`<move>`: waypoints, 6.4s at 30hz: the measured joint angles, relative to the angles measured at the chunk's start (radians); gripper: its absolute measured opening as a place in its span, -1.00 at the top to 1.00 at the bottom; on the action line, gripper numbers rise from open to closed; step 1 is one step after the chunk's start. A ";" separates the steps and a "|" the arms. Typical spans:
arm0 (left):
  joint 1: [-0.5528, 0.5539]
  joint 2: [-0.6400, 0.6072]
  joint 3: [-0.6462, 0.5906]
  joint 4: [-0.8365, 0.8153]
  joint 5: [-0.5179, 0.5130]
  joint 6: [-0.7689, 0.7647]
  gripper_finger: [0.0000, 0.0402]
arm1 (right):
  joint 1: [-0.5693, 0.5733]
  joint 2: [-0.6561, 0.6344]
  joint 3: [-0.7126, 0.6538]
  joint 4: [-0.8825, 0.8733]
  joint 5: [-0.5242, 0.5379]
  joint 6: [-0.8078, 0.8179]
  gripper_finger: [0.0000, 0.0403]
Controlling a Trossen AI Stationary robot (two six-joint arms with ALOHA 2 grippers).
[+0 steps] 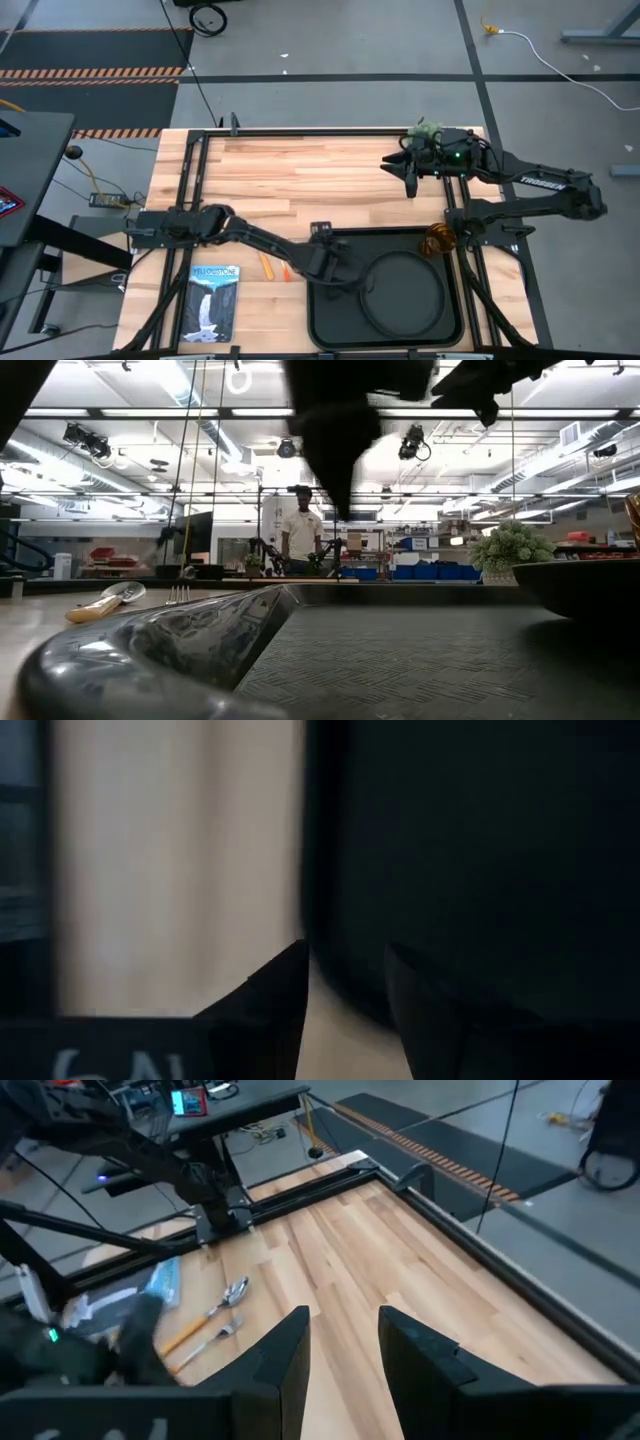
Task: Pick and place plate/cup/fork/spoon on tray
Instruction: Put the orange fork on the black tray to the left side of the black plate
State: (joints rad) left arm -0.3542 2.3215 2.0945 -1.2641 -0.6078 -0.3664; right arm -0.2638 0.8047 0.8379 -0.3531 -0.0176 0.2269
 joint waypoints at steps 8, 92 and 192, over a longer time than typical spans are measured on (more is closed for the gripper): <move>-0.004 0.000 -0.071 -0.224 -0.165 -0.020 0.30 | 0.120 -0.003 -0.085 0.124 0.157 -0.076 0.36; 0.013 -0.583 -0.990 0.373 0.250 -1.473 0.77 | 0.832 -0.020 -0.195 0.218 0.365 -0.096 0.36; -0.104 0.020 -0.067 0.516 0.109 -1.311 0.93 | 0.892 -0.028 -0.195 0.066 0.376 -0.036 0.36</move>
State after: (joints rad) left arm -0.4583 2.3412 2.0277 -0.7484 -0.4993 -1.6777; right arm 0.6285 0.7765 0.6430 -0.2868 0.3583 0.1913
